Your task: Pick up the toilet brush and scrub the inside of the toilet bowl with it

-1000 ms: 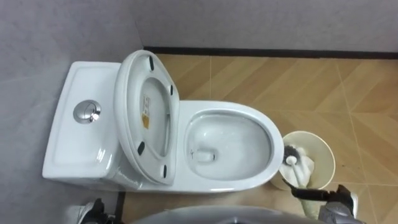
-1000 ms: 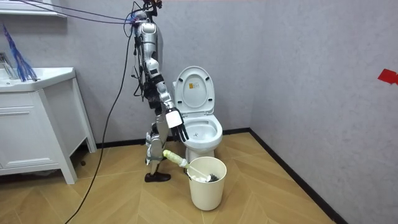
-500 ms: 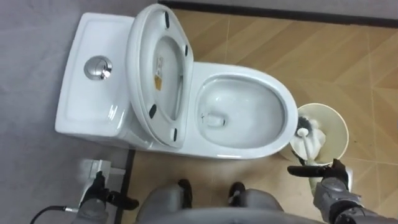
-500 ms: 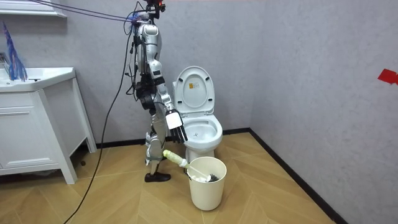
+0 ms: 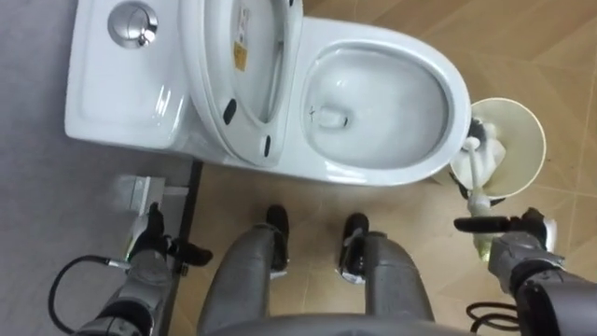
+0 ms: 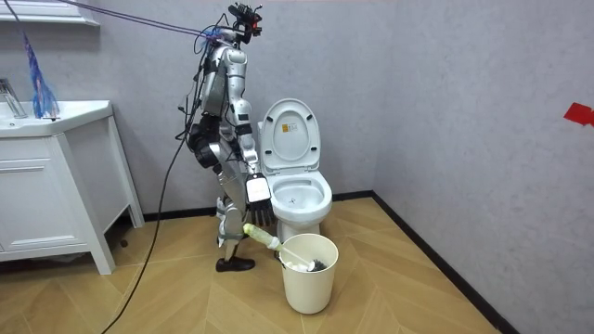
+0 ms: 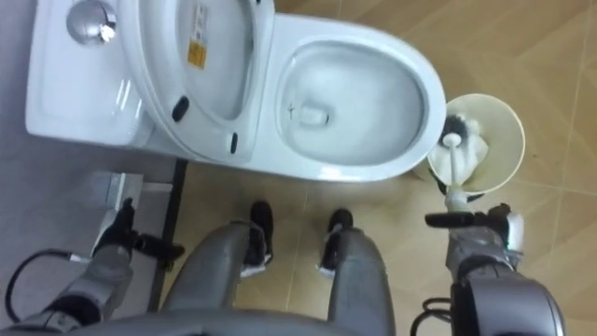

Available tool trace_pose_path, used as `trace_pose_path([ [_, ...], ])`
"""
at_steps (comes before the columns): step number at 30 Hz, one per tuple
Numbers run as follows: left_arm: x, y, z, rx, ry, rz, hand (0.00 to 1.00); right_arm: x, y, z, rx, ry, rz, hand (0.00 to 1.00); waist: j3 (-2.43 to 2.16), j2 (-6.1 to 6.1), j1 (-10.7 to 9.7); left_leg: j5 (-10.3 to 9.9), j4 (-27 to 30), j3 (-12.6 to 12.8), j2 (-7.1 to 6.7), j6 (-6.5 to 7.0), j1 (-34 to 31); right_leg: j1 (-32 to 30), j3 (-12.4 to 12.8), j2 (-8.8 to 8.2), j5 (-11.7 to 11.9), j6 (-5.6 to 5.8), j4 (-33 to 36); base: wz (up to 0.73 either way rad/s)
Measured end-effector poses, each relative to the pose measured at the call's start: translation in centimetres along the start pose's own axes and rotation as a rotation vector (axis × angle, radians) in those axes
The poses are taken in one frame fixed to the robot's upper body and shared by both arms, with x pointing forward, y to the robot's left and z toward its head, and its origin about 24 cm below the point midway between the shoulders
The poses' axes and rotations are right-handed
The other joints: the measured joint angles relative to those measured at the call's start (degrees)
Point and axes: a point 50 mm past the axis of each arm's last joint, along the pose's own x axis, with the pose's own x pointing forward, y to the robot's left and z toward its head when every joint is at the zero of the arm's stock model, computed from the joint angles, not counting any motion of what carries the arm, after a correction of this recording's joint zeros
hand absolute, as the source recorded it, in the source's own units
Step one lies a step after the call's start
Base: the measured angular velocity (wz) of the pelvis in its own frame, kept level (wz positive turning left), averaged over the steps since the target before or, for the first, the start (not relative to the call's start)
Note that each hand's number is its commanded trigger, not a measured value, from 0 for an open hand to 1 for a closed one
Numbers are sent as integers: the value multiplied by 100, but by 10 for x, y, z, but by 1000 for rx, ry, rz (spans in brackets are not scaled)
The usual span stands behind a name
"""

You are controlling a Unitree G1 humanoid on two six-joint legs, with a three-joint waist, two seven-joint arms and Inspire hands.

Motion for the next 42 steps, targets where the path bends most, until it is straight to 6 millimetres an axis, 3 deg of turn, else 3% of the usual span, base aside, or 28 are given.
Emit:
trace_pose_path([
  [11,0,4,6,10,-34,38,0,4,-13,6,-43,-27,-41,0,-2,-9,125,-2,93,0,-7,5,-293,-345,3,-33,-5,-32,193,0],
  [22,0,4,14,-30,-61,27,0,4,-11,8,-43,-29,-22,0,1,-1,135,-9,287,-66,-53,16,-625,-642,-26,-95,-79,-25,431,4],
  [27,1,7,24,-40,-99,37,0,5,-10,8,78,23,19,0,0,14,164,-80,738,-154,-51,-2,-1142,-1118,-32,-112,-220,-69,836,7],
  [32,3,12,33,-50,-113,44,0,7,-11,17,180,45,79,0,19,61,236,-304,1489,-217,-33,-41,-1802,-1773,6,-164,-509,-140,1653,4],
  [42,4,13,50,19,-158,30,0,8,-13,36,147,23,135,0,31,54,293,-399,2304,-271,-68,-129,-2765,-2781,30,-300,-744,-281,2655,6],
])
